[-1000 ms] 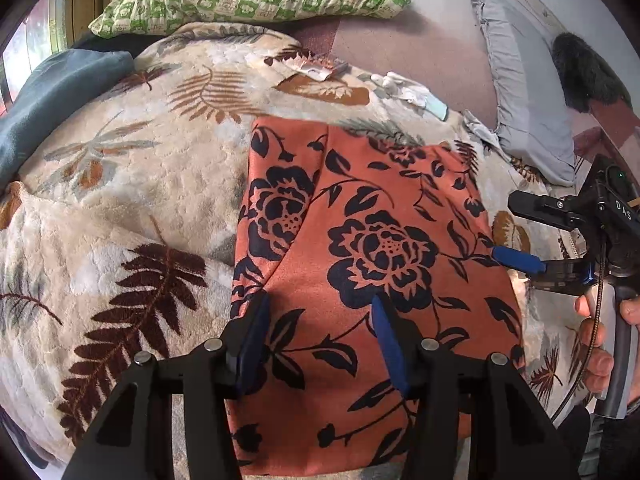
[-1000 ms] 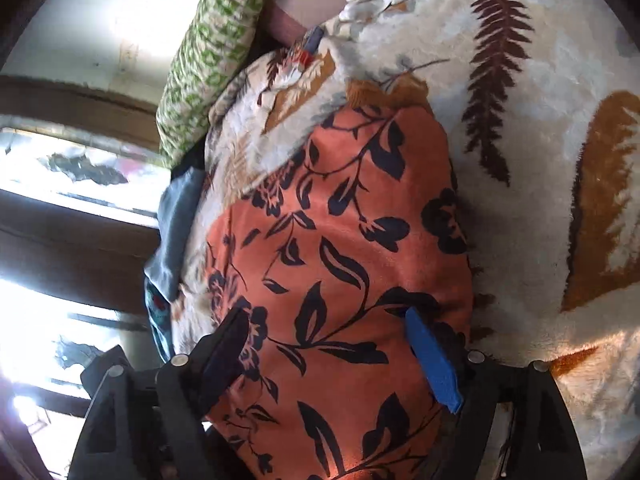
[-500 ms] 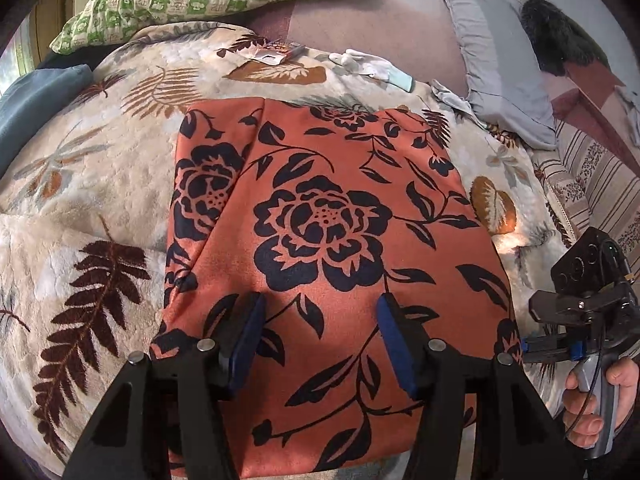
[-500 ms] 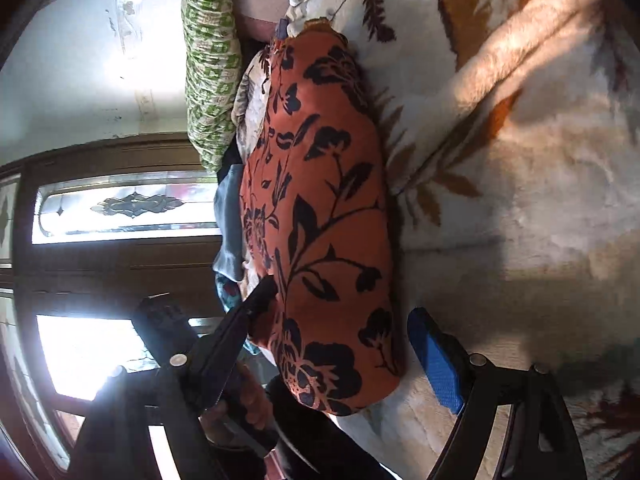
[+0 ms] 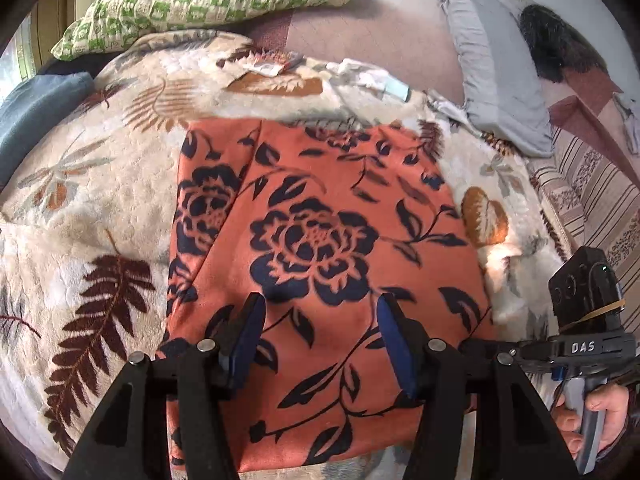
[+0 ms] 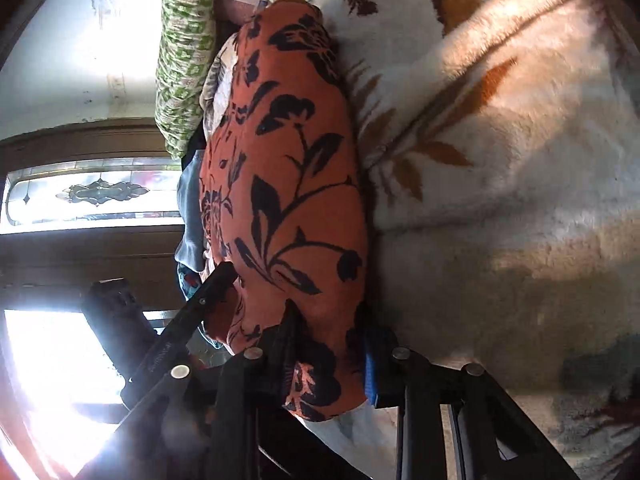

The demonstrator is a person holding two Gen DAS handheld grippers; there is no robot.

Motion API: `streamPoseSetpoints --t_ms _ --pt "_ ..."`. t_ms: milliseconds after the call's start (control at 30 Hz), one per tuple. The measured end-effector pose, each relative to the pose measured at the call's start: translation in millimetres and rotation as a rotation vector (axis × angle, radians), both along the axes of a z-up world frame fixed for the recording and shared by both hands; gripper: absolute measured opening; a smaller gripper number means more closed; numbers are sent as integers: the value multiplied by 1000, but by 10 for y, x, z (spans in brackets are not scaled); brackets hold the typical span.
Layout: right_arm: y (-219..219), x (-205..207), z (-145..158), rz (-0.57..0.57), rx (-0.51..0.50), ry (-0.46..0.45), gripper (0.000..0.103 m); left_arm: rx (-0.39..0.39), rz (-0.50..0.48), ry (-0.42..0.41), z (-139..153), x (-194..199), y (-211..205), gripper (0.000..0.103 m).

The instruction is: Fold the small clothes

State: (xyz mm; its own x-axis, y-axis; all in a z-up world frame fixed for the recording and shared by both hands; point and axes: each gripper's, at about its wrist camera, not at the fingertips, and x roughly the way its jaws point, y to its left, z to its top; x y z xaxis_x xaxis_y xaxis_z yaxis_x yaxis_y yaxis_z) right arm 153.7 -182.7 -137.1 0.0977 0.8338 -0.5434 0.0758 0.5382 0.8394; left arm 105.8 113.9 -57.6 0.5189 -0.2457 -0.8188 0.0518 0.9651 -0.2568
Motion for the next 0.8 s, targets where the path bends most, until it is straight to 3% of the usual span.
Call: streamPoseSetpoints --t_ms 67,100,133,167,233,300,400,467,500,600,633,700,767,800 --pt "-35 12 125 9 -22 -24 36 19 -11 -58 125 38 -27 60" --pt "-63 31 186 10 -18 -24 54 43 -16 -61 122 89 -41 63" --pt "-86 67 272 -1 4 -34 78 64 -17 -39 61 157 -40 63" --pt "-151 96 373 -25 27 -65 82 82 -12 -1 -43 230 -25 63" --pt "-255 202 589 -65 47 -146 82 80 2 63 -266 328 38 63" --pt "-278 376 671 -82 52 -182 82 73 -1 46 -303 312 54 63" --pt "-169 717 438 -67 42 -122 82 56 10 55 -309 325 81 63" --pt "-21 858 181 -11 102 -44 81 39 14 63 -324 341 114 63" --pt "67 863 106 20 110 -31 75 37 12 62 -326 341 122 63" --pt "126 747 235 48 3 -100 38 35 -2 52 -336 331 121 64" --pt "78 714 254 33 -2 -104 33 39 -6 51 -344 343 102 64" --pt "87 737 129 35 -67 -79 32 58 -6 44 -342 333 77 64" --pt "64 765 48 23 -44 -46 33 48 0 46 -332 327 91 64" --pt "68 760 116 31 -50 -64 39 39 0 47 -334 327 106 64"
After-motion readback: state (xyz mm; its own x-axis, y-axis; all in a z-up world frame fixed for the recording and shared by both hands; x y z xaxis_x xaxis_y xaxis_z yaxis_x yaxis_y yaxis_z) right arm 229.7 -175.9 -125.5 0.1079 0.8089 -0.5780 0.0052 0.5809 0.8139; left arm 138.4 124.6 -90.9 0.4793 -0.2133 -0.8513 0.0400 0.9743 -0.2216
